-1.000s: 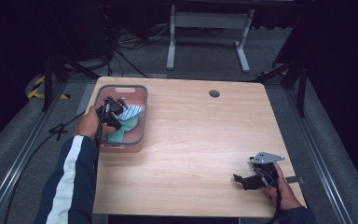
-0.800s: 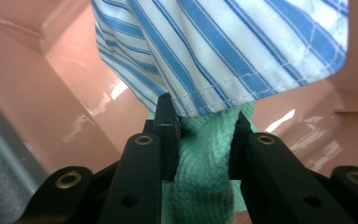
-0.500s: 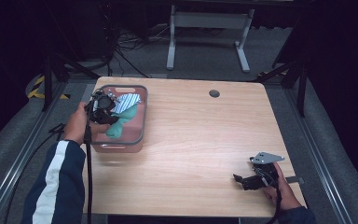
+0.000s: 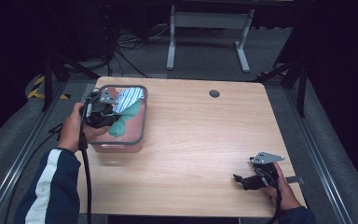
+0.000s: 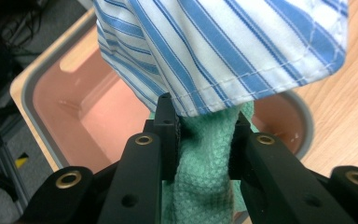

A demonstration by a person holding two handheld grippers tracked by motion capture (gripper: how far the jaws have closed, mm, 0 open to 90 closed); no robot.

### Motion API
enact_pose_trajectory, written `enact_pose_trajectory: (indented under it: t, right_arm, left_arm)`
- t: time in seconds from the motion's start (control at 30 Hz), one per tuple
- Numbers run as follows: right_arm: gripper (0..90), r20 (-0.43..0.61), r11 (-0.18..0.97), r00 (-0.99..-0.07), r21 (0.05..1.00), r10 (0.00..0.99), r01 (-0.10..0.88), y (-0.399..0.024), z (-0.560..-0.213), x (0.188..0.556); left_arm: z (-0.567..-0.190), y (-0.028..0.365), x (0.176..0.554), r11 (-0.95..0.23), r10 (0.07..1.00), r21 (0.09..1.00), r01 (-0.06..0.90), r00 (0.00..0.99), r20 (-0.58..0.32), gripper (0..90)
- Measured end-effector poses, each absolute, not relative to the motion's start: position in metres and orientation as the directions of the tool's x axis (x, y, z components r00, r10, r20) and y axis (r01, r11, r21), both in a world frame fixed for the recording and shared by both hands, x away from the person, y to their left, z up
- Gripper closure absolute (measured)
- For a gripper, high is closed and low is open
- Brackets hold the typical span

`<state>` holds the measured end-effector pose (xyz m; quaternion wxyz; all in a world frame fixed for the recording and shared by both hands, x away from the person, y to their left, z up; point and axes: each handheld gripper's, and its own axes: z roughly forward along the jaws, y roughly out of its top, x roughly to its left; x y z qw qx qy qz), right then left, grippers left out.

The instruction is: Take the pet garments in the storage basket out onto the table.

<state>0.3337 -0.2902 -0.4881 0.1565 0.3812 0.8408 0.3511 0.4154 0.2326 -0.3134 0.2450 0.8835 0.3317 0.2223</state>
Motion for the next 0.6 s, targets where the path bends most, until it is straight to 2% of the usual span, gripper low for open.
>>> enact_pose_trajectory:
  t: [0.6]
  right_arm:
    - [0.6, 0.005, 0.463, -0.660, 0.710, 0.751, 0.531, -0.290, -0.488, 0.334]
  left_arm:
    - [-0.292, 0.201, 0.394, -0.699, 0.611, 0.615, 0.364, 0.750, 0.251, 74.3]
